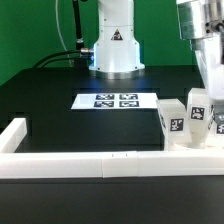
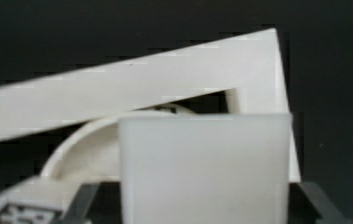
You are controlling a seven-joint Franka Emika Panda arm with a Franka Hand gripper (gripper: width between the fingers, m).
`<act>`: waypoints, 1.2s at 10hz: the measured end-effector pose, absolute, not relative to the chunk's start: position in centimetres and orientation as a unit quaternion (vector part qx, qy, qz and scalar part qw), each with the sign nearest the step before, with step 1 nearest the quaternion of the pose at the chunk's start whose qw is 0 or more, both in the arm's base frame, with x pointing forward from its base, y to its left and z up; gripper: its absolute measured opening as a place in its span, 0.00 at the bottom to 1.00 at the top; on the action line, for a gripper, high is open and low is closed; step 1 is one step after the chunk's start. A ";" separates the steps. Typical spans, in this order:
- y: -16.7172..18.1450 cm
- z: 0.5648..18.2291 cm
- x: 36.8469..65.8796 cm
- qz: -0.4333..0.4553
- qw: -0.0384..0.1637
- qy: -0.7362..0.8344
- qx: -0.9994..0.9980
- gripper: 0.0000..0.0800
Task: Assemble stool
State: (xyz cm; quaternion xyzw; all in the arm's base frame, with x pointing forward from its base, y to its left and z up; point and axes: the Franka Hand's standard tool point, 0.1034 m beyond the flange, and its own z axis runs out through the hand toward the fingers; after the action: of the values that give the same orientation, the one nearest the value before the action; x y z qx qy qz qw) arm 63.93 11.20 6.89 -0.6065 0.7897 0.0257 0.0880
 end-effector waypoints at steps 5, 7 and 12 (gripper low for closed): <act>11.4 6.9 64.0 0.043 0.114 0.881 -0.457 0.42; 11.8 6.9 63.8 0.015 0.160 0.906 -0.390 0.42; 11.8 7.0 63.8 0.001 0.177 0.910 -0.375 0.42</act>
Offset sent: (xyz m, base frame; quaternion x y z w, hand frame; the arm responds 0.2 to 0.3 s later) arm -0.0048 -0.0141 0.0074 0.0190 0.0033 0.3580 0.9335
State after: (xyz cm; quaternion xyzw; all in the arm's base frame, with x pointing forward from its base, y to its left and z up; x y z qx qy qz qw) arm 63.79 11.77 6.96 -0.3745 0.9102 0.0014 0.1769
